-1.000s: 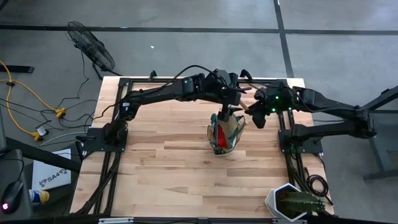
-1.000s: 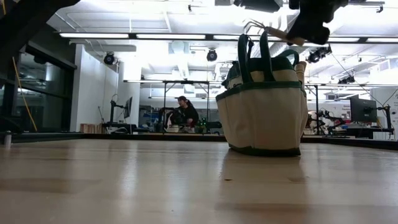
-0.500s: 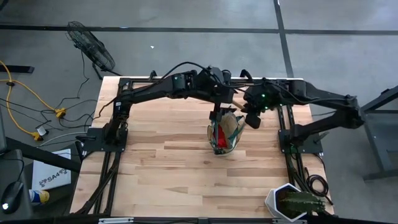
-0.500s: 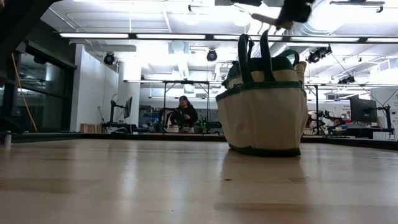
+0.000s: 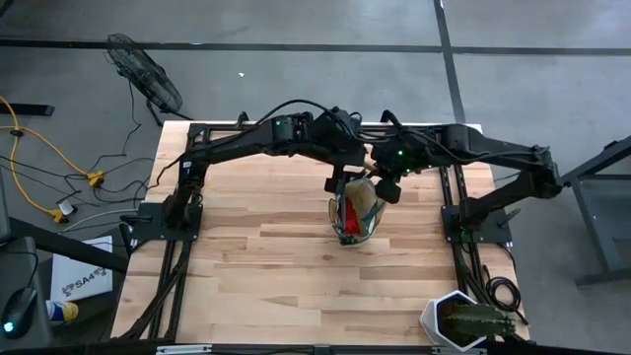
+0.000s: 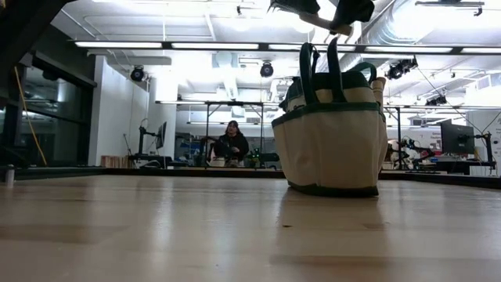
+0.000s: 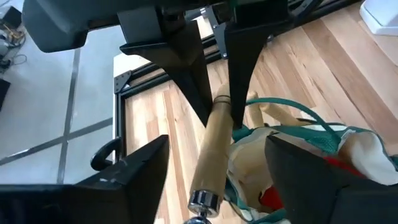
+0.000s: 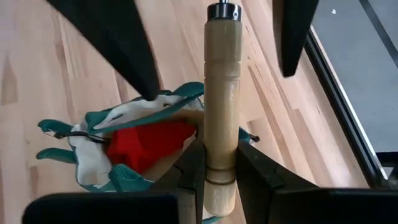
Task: Pick & Place Garden tools in Gardening bag
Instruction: Put the brown hand rake into the white gardening bag
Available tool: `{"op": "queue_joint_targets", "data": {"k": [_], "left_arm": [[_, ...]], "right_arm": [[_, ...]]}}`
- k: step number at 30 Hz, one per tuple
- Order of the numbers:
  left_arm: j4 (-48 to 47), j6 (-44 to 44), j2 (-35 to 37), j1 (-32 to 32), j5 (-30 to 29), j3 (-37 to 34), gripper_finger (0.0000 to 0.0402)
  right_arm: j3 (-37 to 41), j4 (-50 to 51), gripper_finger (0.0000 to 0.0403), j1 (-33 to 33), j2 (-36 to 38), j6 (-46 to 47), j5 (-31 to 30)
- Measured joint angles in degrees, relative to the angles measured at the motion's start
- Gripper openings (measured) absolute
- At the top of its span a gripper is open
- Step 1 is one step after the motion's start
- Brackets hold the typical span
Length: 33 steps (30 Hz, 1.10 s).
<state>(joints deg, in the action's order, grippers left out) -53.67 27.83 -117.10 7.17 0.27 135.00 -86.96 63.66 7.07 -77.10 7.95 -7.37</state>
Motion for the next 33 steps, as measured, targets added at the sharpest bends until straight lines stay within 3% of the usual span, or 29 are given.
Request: {"op": "queue_joint_targets", "data": {"k": [9, 14, 27, 33], "left_arm": [[-0.3, -0.9, 0.0, -0.1, 0.5, 0.0, 0.0194], [-2.2, -1.0, 0.0, -0.1, 3.3, 0.0, 0.0186], [-5.0, -2.8, 0.0, -0.1, 3.4, 0.0, 0.0183], [-5.4, -4.2, -0.1, -0.1, 3.4, 0.0, 0.0128]], "right_arm": [[0.0, -2.3, 0.0054, -3.3, 0.0, -0.2, -0.3], [0.0, -4.6, 0.0054, -4.4, 0.0, -0.5, -0.7], [0.0, -5.7, 0.0054, -5.3, 0.0, -0.6, -2.5], [0.0, -5.7, 0.0054, -5.3, 0.0, -0.7, -2.8]]}}
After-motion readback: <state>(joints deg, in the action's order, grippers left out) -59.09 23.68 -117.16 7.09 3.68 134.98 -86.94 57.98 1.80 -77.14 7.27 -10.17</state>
